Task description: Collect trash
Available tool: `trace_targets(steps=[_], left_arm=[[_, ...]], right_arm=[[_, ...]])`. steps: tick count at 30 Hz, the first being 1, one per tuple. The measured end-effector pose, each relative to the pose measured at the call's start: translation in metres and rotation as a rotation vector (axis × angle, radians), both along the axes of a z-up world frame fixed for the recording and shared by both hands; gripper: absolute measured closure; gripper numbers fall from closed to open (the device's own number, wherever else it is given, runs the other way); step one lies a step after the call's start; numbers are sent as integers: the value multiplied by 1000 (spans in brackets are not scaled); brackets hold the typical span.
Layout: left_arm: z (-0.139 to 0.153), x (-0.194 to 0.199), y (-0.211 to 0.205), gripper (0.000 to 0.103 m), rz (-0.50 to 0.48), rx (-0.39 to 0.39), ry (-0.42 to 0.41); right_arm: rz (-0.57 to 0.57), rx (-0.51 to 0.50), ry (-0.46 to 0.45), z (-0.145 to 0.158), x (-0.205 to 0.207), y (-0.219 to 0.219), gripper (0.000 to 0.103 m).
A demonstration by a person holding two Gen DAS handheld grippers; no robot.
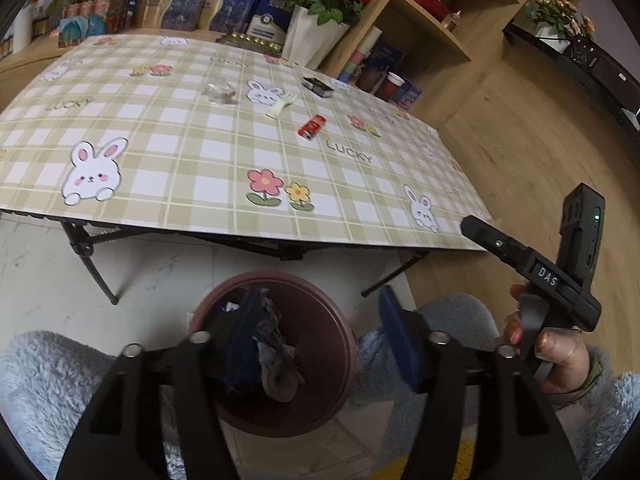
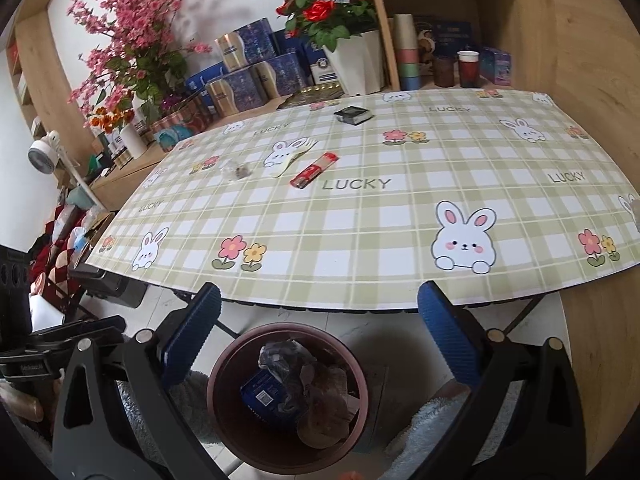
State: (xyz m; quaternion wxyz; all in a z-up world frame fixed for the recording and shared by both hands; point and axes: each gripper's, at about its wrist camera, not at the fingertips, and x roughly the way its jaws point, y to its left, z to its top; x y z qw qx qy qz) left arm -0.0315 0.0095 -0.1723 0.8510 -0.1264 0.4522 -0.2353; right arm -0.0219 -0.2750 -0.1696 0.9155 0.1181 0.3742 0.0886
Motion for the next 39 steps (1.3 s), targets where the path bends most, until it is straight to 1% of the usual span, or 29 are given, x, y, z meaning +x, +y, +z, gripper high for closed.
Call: trace_targets(steps=[2,3,5,8,10,18,22,26,29,32,36,39], left_arm=[[2,0,2,27,20,7,-15],[3,0,4,26,36,11,-25],[5,0,8,19,61,19,-38],[7,0,14,12,111,44,-59],[7,2,17,10,132,53,-60],[7,8,32,6,212,94,-68],[10,15,36,6,231,154,-103],[16,22,39,6,246,207,-155],[21,28,38,6,248,222,-184],[24,34,36,6,233,219,-202],[24,41,32,6,216,241,-227],[20,47,32,6,210,253,-228]], right_arm=[[-7,-4,-2,0,-1,-2,6],[-9,-5,-2,0,-1,-3,6],[-13,-6,0,-1,0,-3,6],[-15,-9,6,-2,0,-3,6],[-14,-13,7,-3,0,-2,6],[13,-13,21,-6,4,2,6],[24,-35,28,-7,10,6,6],[39,-49,21,-4,15,9,6],[52,-63,8,-1,19,11,6],[47,-76,-4,-1,21,11,6],[51,-95,18,-9,28,12,6],[59,-113,32,-15,33,13,6]])
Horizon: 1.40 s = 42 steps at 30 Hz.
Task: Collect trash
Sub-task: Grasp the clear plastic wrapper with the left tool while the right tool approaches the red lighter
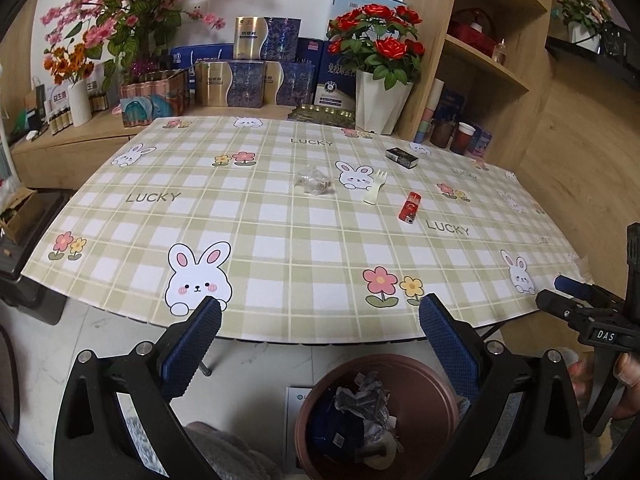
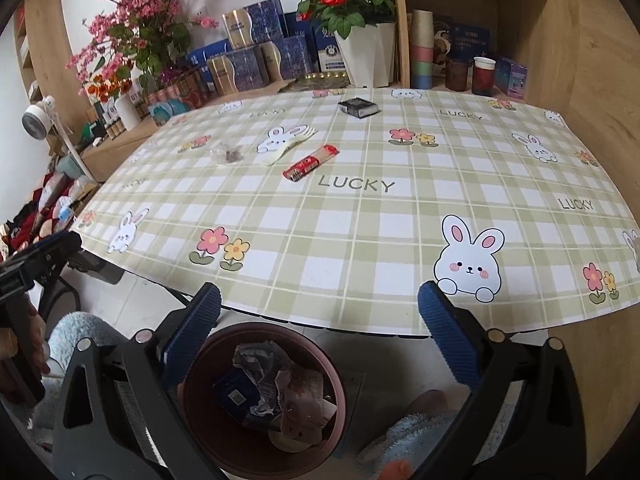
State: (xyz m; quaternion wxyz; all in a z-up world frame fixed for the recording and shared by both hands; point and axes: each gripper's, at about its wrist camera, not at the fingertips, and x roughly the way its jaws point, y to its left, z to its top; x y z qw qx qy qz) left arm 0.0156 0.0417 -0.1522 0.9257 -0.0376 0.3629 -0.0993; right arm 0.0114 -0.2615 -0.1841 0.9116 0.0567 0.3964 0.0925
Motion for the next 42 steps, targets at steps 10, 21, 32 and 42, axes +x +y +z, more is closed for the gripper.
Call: trace_targets(steps=[10,21,32,42], left_arm=[[-22,38,1,6,4,19,36],[-23,114,-12,6,-2,-12,49],[-29,191,-36,6,-18,-52,116],[-59,257,-30,18,88,-125,226]], right_arm=[[-32,-96,52,-19,40,6,6],[-75,-84,52,-25,99,-1,6],[-96,-70,86,-46,127,-5,6],[-124,18,114,-54,145,-9,6]])
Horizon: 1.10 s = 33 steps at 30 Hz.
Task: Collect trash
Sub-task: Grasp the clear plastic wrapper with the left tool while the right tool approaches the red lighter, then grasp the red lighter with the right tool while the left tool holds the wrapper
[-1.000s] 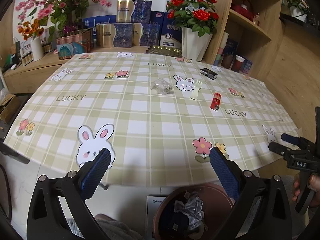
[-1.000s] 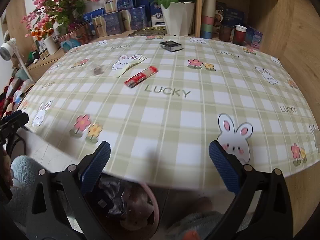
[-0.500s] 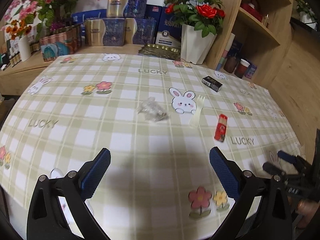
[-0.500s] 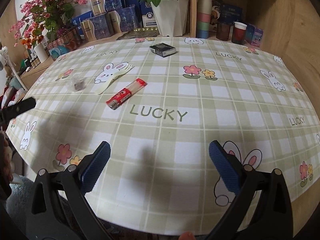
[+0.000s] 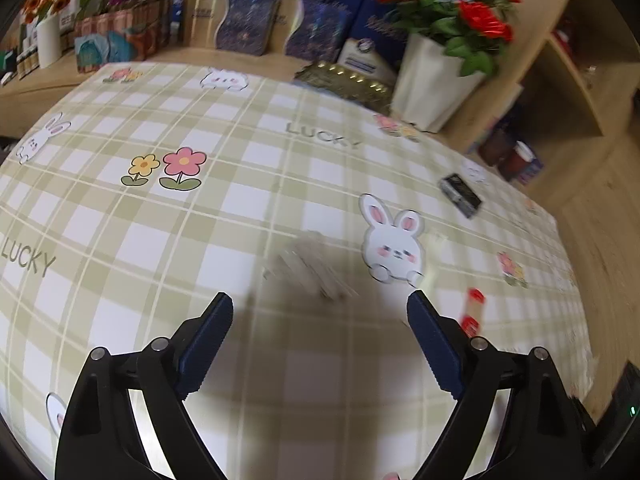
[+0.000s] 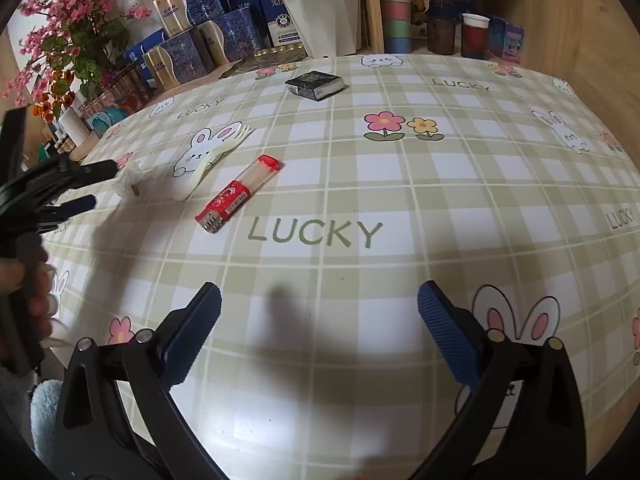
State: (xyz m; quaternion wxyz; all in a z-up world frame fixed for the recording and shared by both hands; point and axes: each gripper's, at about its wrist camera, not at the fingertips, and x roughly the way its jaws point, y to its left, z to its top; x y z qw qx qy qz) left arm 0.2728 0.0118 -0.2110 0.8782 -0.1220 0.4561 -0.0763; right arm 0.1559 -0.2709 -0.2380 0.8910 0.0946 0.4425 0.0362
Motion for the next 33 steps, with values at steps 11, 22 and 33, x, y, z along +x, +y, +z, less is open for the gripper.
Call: trace_targets(steps=[11,22,33], left_arm=[[-18,24,-11,71,-91,61,59],[-16,-36,9,75,-185,20,56],[9,-99,28,75,-163,-66,-12]], right_arm=[[49,-16,22,4,32,23,6],[63,-29,91,-6,89,55,24],[99,-146,56,-5,108,83,70]])
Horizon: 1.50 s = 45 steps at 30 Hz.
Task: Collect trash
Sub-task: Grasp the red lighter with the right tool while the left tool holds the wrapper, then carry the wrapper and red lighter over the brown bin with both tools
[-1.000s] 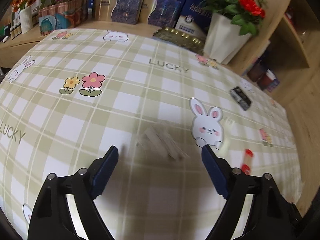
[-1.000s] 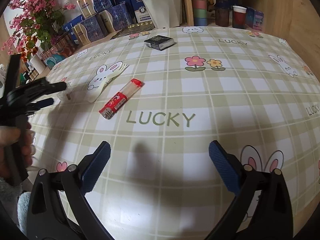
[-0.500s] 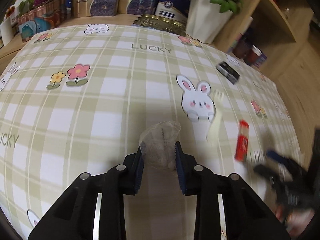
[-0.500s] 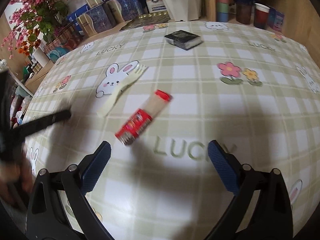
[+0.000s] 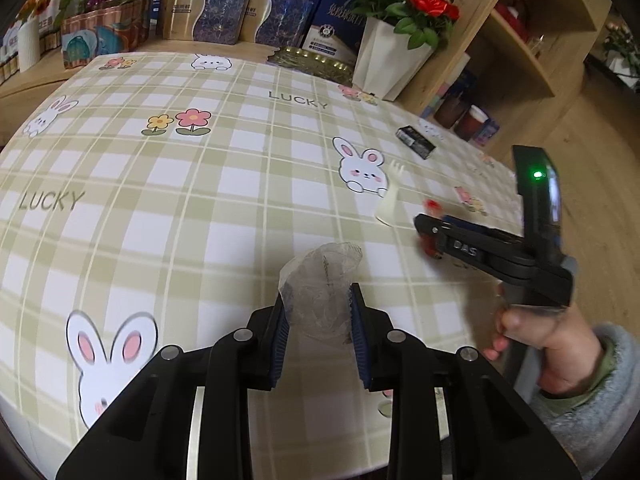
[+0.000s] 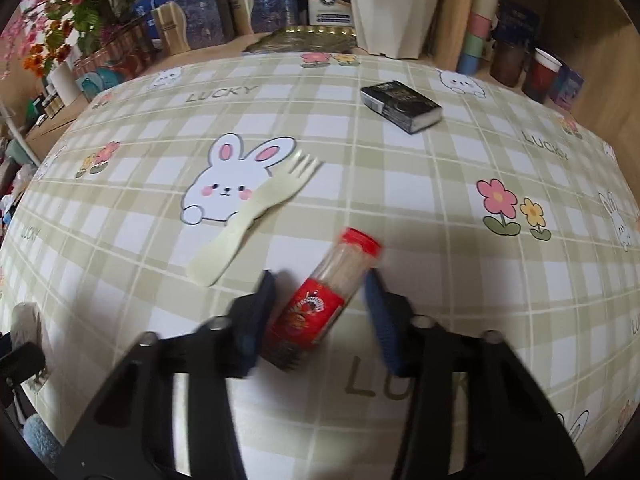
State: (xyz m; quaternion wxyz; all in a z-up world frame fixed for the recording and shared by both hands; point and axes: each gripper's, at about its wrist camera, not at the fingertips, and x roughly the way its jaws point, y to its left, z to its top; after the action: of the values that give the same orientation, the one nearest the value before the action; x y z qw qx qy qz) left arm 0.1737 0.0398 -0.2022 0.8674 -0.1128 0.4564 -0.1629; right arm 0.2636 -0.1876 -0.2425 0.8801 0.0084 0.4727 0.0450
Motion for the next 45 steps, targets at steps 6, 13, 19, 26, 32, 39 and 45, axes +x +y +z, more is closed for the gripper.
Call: trace_targets(steps=[6,13,19,26,32,39,45], left_arm=[[16,-27,7,75,14,-17,-41],[29,-50,16,75,35,-32,-51],[33,-76,13,75,32,-43,-47],[42,-106,4,75,10,-59,-69],[47,-130,-1,75,-11,-57,-80],[49,-150,-1,75,-16,-57,-85],[50,-163,0,75,-16,-58,-88]], right_arm=[[38,16,-29,4,-21,8,76],[25,122,-91,29,-66,-3,76],[39,165,-155,54,-115,-13,76],[66,169,-174,65,-161,-18,76],[82,173,-164,65,-196,-22,76],[112,189,-128,59,-231,-21,76],[153,208,-73,44,-256,-13,77]])
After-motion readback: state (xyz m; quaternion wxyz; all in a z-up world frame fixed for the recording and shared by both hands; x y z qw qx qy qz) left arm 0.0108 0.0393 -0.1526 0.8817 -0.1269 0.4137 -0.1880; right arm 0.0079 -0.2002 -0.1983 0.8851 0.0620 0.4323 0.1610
